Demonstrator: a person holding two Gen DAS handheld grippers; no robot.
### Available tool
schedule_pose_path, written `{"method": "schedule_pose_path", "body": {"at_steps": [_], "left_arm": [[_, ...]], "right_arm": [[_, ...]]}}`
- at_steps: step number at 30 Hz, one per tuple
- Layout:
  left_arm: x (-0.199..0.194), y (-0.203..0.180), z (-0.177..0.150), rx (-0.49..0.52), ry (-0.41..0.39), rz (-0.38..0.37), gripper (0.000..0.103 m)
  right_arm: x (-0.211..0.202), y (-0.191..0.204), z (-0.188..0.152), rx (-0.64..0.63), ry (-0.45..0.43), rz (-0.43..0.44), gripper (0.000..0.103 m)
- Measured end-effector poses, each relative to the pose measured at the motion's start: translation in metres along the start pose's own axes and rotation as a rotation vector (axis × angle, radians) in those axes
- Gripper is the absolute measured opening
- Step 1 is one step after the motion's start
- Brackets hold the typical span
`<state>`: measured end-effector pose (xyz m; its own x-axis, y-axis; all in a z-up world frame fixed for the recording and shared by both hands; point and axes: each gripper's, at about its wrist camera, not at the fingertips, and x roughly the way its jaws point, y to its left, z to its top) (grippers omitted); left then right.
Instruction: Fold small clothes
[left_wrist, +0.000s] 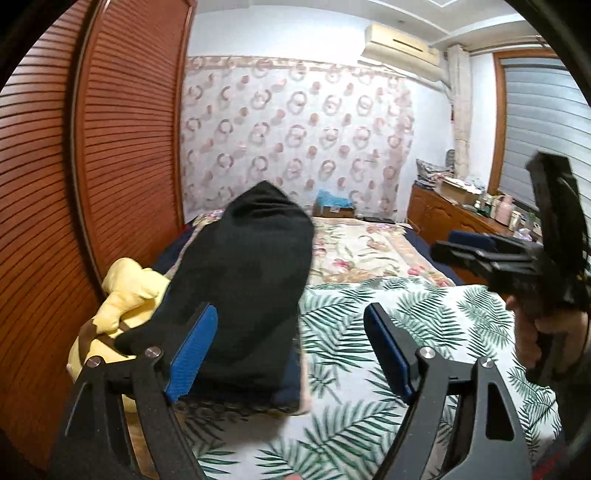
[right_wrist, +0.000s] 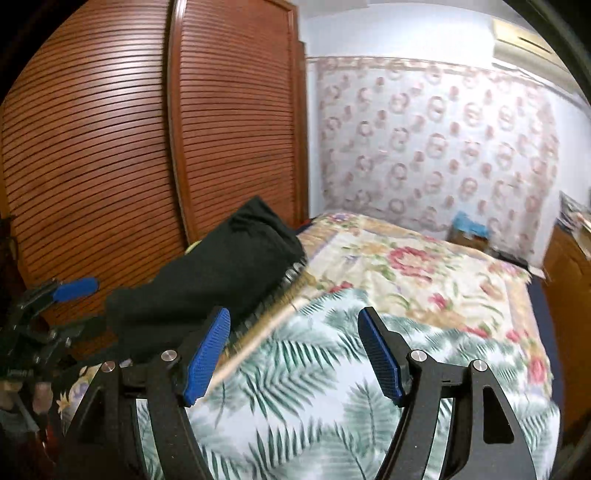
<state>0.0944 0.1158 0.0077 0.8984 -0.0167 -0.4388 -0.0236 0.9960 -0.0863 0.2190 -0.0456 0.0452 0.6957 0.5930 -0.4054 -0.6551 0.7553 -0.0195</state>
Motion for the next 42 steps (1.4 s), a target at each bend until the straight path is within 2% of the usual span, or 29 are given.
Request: {"method": "schedule_pose_path", "body": {"at_steps": [7,13,17,24,26,34,42], "left_arm": [[-0.006,-0.042,0.0,0.044,-0.02,-0.047,0.082],[-0.019,-0.078,0.005,0.079,-0.046,-0.072,0.082],[-0.026,-0.094,0.007,0.09,-0.053,-0.089,0.082],[-0.027,-0.102,0.009,0.085,-0.054,-0.097,0.082],[-0.027,-0.102,0.009,0.088,-0.056,-0.09,0.082],[-0.03,-0.107,0.01,0.091,-0.061,-0.077,0.082],[-0.029,-0.104,0.009,0.09,-0.061,-0.078,0.082]], "right_arm": [[-0.068,0.013,-0.025,0.066,-0.035,-0.124,0.087],[-0.122,0.029,-0.038,0.147,-0.106,-0.227,0.087],[-0.144,0.042,-0.042,0.178,-0.135,-0.273,0.087],[-0.148,0.068,-0.049,0.197,-0.137,-0.308,0.087],[-0.138,0.066,-0.051,0.205,-0.137,-0.315,0.087],[-0.141,0.06,-0.071,0.213,-0.144,-0.32,0.087],[-0.143,0.057,-0.072,0.215,-0.146,-0.319,0.087]]}}
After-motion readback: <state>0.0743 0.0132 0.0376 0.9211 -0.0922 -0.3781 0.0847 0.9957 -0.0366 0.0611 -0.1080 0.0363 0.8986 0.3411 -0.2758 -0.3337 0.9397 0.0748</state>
